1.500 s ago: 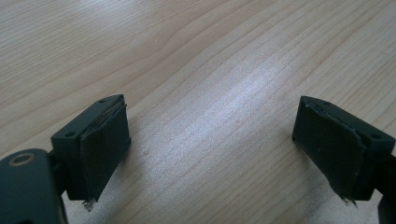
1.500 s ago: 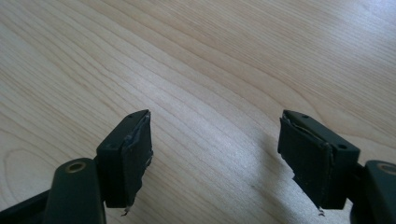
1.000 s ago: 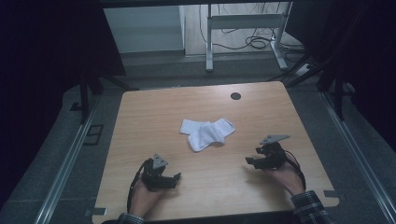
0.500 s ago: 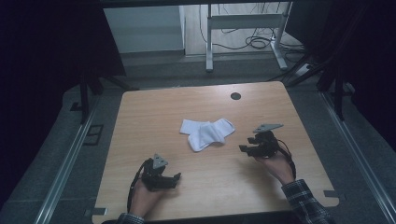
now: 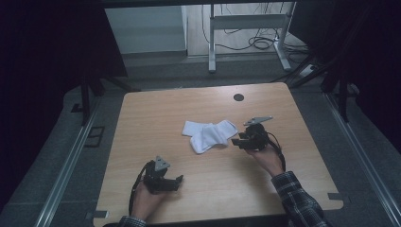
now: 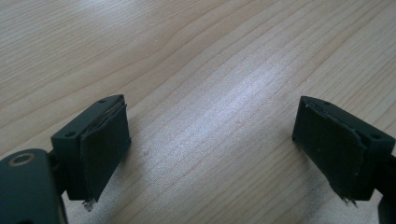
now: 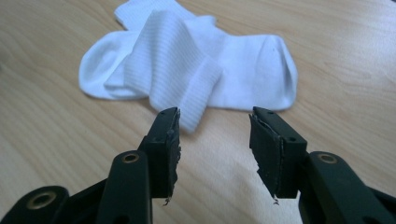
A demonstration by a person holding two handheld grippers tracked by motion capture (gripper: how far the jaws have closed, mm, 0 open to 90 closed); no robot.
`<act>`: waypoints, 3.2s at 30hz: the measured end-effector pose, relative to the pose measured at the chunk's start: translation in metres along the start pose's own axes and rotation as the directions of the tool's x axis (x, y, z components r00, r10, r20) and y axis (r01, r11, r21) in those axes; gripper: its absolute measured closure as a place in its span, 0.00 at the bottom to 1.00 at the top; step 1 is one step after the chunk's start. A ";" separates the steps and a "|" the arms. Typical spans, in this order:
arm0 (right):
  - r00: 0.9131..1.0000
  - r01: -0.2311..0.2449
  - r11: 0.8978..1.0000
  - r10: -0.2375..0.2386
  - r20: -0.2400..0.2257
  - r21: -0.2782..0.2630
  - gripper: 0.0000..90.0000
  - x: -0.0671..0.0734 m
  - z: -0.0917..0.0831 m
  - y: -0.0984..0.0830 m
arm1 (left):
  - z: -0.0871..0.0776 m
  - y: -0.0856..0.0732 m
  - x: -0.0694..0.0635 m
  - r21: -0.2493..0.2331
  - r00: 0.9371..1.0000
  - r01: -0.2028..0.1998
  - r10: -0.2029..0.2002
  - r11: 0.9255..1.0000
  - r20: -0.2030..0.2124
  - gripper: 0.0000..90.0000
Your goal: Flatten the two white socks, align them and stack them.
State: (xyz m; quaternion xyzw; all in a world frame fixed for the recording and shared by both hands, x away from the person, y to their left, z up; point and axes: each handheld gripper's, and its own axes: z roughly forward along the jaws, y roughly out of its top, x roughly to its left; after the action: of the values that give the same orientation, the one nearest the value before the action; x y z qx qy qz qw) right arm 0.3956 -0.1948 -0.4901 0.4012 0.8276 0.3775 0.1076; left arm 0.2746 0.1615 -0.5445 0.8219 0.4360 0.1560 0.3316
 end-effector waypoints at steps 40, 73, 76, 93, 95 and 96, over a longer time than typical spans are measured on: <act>0.999 0.048 0.996 -0.047 -0.005 0.075 0.91 0.021 0.063 0.022 | 0.000 0.000 0.000 -0.001 1.000 0.000 0.000 1.000 0.000 0.12; 0.988 0.128 0.977 -0.140 -0.062 -0.169 0.94 0.068 -0.064 0.126 | 0.000 0.000 0.000 0.000 1.000 -0.001 0.001 1.000 -0.003 0.12; 0.988 0.134 0.967 -0.148 -0.046 -0.215 0.94 0.065 -0.091 0.133 | 0.000 0.000 0.000 0.000 1.000 -0.001 0.001 1.000 -0.003 0.12; 0.993 -0.059 0.993 0.069 0.095 -0.103 0.93 -0.044 -0.105 0.030 | 0.001 0.001 -0.001 0.001 1.000 0.006 -0.006 1.000 -0.005 0.12; 0.991 -0.068 0.993 0.078 0.105 -0.098 0.93 -0.049 -0.104 0.024 | 0.001 0.001 -0.001 0.002 1.000 0.000 0.000 1.000 -0.005 0.12; 0.988 -0.090 0.992 0.100 0.118 -0.088 0.93 -0.058 -0.103 0.010 | 0.001 0.001 -0.001 0.002 1.000 0.004 -0.004 1.000 -0.005 0.12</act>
State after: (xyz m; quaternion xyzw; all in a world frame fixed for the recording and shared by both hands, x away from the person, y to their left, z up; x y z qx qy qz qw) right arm 0.3899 -0.2896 -0.4185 0.4579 0.7832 0.3904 0.1564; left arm 0.2749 0.1602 -0.5444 0.8208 0.4388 0.1570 0.3301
